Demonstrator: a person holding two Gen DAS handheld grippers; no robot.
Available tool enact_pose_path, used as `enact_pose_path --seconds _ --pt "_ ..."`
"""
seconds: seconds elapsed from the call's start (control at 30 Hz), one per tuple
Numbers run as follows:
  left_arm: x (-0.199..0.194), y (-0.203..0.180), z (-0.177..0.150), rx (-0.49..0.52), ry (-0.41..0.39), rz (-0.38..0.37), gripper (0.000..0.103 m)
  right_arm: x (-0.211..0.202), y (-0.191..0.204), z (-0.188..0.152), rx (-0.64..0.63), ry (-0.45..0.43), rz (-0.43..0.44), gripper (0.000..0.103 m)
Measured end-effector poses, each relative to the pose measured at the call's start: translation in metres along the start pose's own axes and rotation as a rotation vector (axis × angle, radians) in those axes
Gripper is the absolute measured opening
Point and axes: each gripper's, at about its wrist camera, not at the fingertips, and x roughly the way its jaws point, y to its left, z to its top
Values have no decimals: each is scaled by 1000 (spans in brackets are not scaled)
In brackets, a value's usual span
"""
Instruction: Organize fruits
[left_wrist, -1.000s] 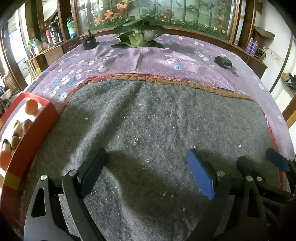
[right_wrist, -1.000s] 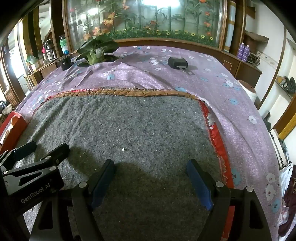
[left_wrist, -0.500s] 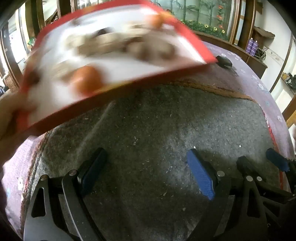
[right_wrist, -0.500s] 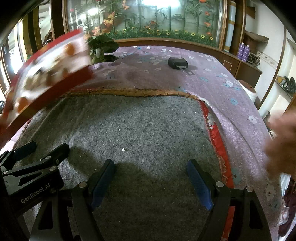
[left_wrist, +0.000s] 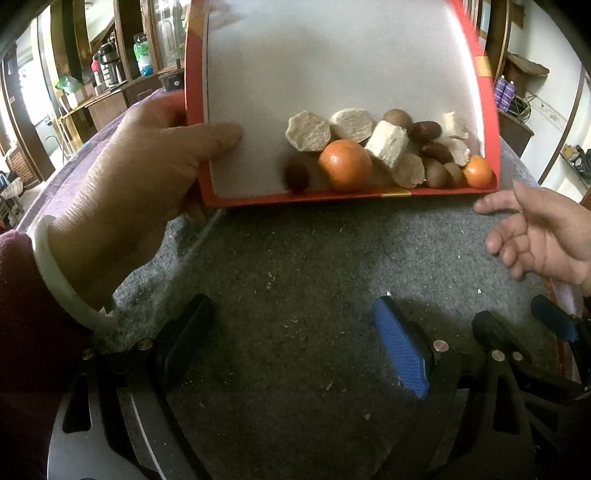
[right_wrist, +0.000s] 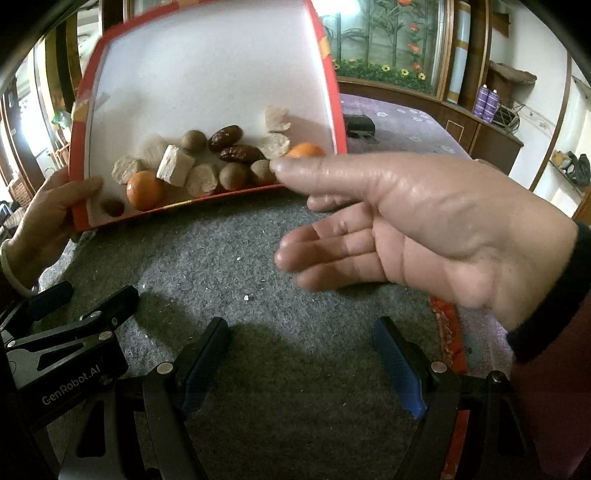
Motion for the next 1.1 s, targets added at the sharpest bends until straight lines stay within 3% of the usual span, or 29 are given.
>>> enact_pose_path --seconds 1.1 --pt "-1 -3 1 0 1 0 90 1 2 -1 0 -1 0 80"
